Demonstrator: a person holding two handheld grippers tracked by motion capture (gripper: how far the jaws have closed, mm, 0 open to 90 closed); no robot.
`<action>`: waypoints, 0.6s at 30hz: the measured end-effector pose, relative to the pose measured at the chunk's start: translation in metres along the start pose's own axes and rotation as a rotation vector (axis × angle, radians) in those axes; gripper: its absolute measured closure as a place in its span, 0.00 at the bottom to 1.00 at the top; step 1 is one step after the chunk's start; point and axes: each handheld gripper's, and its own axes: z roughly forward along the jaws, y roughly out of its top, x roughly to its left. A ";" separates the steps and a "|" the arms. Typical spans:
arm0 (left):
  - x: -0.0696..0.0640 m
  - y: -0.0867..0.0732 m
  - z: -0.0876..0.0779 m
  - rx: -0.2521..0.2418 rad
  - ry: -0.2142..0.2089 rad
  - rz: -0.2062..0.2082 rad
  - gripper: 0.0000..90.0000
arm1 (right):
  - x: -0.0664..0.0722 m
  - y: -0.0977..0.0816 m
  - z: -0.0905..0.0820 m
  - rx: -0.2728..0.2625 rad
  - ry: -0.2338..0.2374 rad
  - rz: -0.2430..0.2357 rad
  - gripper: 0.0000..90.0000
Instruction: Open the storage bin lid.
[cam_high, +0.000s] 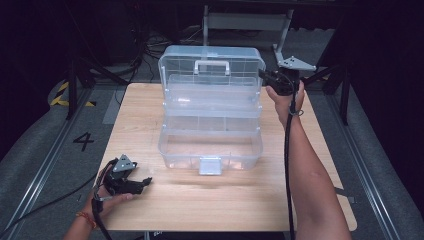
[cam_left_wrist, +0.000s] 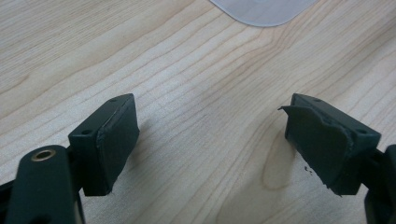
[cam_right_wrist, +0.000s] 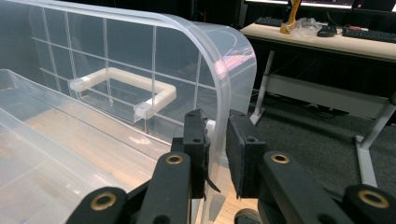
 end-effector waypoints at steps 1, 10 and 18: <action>0.000 0.000 0.000 0.000 0.000 0.000 0.20 | 0.000 0.000 0.001 0.001 0.000 0.001 0.88; 0.000 0.000 0.000 0.000 0.000 0.000 0.20 | -0.002 0.001 0.003 0.008 0.002 -0.003 0.87; 0.000 0.000 0.000 0.000 0.000 0.000 0.20 | -0.004 0.003 0.005 0.021 0.002 0.002 0.87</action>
